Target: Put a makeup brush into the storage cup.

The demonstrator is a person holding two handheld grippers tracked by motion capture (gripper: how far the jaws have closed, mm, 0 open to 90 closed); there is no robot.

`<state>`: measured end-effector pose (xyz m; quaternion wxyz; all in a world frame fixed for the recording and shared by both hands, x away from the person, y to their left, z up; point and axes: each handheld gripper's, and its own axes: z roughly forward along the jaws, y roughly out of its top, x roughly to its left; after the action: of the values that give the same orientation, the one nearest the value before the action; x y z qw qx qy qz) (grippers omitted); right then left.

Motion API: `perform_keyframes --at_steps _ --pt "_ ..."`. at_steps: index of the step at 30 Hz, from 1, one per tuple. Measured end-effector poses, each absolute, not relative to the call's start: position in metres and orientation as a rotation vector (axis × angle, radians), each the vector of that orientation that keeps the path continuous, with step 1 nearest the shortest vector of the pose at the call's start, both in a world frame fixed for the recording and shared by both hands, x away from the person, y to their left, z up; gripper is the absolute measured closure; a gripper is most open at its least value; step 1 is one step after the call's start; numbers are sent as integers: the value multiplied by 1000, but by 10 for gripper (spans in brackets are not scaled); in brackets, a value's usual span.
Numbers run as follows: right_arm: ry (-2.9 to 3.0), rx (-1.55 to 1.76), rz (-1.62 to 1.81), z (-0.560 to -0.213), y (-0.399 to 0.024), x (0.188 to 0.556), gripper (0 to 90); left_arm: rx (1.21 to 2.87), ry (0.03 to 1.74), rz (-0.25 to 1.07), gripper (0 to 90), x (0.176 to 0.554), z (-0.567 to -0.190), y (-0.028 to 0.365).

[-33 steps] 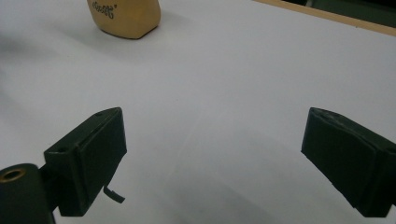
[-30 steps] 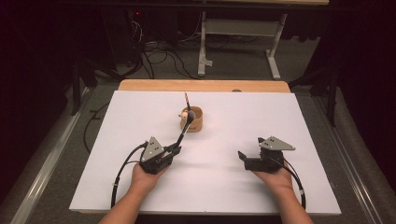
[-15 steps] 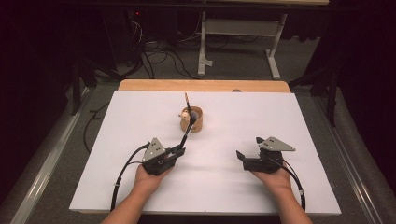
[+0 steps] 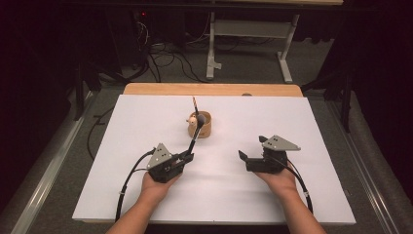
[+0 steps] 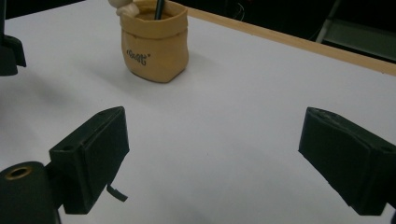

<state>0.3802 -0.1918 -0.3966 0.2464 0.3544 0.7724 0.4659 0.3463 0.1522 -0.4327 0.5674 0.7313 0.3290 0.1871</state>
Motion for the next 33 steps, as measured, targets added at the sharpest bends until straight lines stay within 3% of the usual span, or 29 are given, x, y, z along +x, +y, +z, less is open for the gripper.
perform_keyframes --at_steps 15,33 --pt "2106 888 1327 -372 -160 394 136 1699 770 416 789 345 -431 142" --pt "2128 913 1341 -389 -160 386 166 1710 691 364 789 333 -428 118"
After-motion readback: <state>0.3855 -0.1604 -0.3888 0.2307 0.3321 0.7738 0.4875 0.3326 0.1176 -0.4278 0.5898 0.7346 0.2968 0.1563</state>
